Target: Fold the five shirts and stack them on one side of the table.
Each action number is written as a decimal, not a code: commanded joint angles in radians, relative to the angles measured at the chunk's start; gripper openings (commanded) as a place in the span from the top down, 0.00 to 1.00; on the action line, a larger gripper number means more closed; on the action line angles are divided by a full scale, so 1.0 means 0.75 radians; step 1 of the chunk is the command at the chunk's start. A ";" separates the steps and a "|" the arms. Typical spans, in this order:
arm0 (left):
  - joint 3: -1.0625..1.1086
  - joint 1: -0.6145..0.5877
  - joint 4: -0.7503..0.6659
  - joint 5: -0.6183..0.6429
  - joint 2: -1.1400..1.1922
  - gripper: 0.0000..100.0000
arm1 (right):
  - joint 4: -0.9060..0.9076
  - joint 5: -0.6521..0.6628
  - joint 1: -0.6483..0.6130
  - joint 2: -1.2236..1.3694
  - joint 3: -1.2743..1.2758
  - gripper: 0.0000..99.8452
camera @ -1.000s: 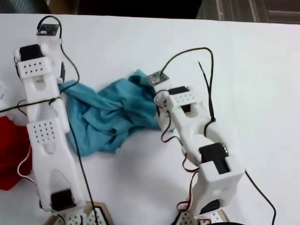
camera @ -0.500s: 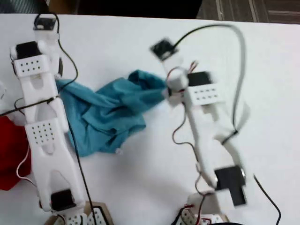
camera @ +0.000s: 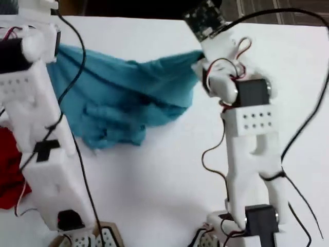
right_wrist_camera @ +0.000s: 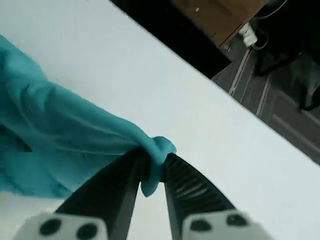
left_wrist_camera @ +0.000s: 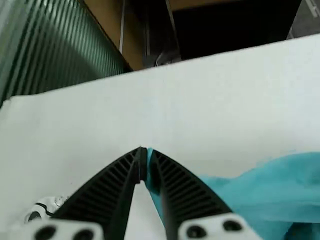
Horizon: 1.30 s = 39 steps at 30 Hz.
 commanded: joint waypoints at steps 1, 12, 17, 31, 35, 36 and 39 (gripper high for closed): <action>-0.050 0.035 0.023 -0.012 -0.221 0.98 | 0.005 0.008 0.042 -0.087 -0.227 0.98; -0.048 0.025 0.023 -0.059 -0.528 0.98 | 0.087 0.113 0.204 -0.093 -0.661 0.98; 0.099 0.031 0.025 -0.057 -0.649 0.98 | 0.148 0.121 0.204 -0.093 -0.874 0.98; 0.766 0.025 -0.008 -0.125 -1.119 0.98 | 0.163 0.205 0.283 -0.093 -1.246 0.98; 0.778 0.025 -0.006 -0.174 -1.205 0.98 | 0.279 0.215 0.314 -0.093 -1.342 0.98; 0.778 0.023 -0.004 -0.174 -1.217 0.98 | 0.308 0.215 0.316 -0.093 -1.367 0.98; 0.772 -0.027 -0.010 -0.170 -1.240 0.98 | 0.377 0.217 0.318 -0.093 -1.397 0.98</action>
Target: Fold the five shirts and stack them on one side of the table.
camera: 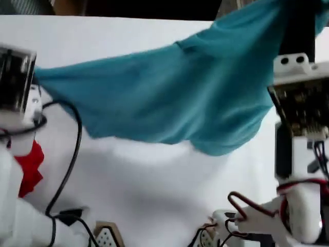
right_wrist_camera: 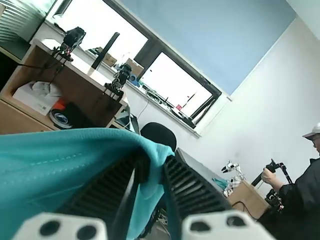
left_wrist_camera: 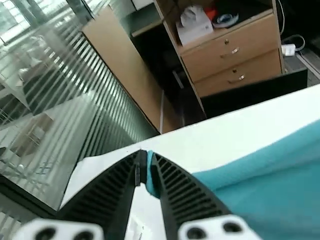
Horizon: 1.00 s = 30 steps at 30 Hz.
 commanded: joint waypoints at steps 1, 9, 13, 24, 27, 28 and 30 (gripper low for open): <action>-0.005 -0.049 -0.012 -0.008 -0.018 0.98 | 0.081 0.027 0.013 -0.036 -0.043 0.98; -0.001 -0.059 -0.008 -0.004 -0.023 0.98 | 0.177 0.141 0.017 -0.107 -0.047 0.98; 0.007 -0.141 -0.014 0.031 -0.008 0.98 | 0.132 0.260 0.024 -0.130 -0.035 0.98; 0.007 -0.194 -0.063 0.055 -0.006 0.98 | 0.132 0.262 0.087 -0.126 -0.033 0.98; -0.003 -0.196 -0.063 0.055 -0.018 0.98 | 0.130 0.264 0.093 -0.138 -0.035 0.98; -0.007 -0.196 -0.057 0.055 -0.020 0.98 | 0.136 0.264 0.093 -0.142 -0.047 0.98; -0.011 -0.196 -0.055 0.055 -0.033 0.98 | 0.136 0.262 0.093 -0.181 -0.049 0.98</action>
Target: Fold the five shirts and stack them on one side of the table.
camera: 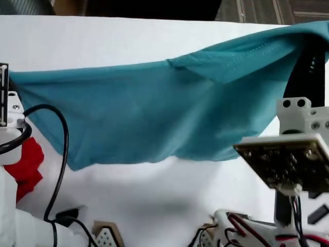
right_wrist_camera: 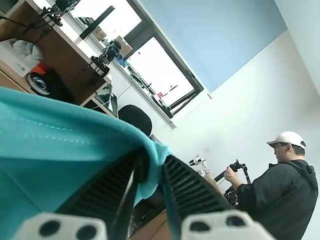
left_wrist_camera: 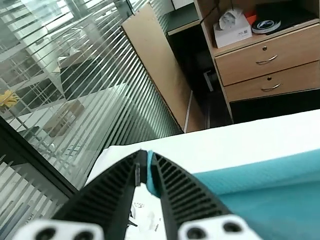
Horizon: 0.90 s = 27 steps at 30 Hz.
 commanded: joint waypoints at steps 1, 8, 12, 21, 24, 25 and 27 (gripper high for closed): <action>-0.011 -0.020 -0.025 0.004 -0.027 0.98 | -0.032 0.006 0.019 -0.083 -0.008 0.98; 0.001 -0.014 0.025 0.010 -0.168 0.98 | -0.032 0.008 0.024 -0.191 -0.008 0.98; 0.099 -0.018 0.041 0.012 -0.184 0.98 | -0.042 0.010 0.021 -0.191 -0.008 0.98; 0.341 -0.018 -0.010 0.012 -0.184 0.98 | -0.021 0.008 0.019 -0.187 -0.006 0.98; 0.394 -0.020 -0.010 0.012 -0.184 0.98 | -0.005 0.010 0.019 -0.183 -0.006 0.98; 0.406 -0.020 -0.010 0.014 -0.184 0.98 | -0.007 0.010 0.019 -0.183 -0.006 0.98; 0.412 -0.023 -0.010 0.043 -0.184 0.98 | -0.011 0.010 0.019 -0.183 -0.006 0.98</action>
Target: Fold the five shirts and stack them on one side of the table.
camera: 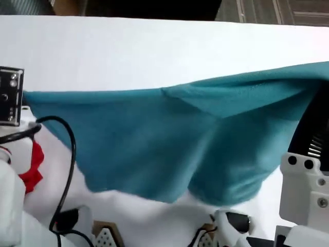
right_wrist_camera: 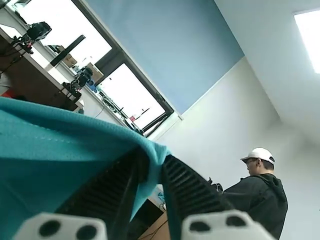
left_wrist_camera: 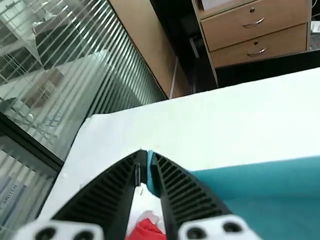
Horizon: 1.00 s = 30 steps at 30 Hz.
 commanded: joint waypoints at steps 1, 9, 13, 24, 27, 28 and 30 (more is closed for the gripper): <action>0.011 -0.025 -0.027 0.053 0.004 0.98 | -0.009 0.008 0.007 0.009 -0.004 0.98; 0.069 -0.047 -0.014 0.135 0.004 0.98 | -0.054 0.000 0.007 0.013 -0.002 0.98; 0.136 -0.047 -0.016 0.135 -0.018 0.98 | -0.085 -0.004 0.005 0.050 -0.004 0.98; 0.834 0.033 -0.317 0.068 -0.544 0.98 | -0.075 -0.068 0.005 0.048 -0.006 0.98; 0.864 0.033 -0.317 0.063 -0.593 0.98 | -0.040 -0.070 0.005 0.044 -0.018 0.98; 0.850 0.033 -0.319 0.063 -0.597 0.98 | -0.019 -0.070 0.005 0.036 -0.018 0.98; 0.795 0.033 -0.313 0.065 -0.589 0.98 | 0.001 -0.070 0.005 0.011 -0.008 0.98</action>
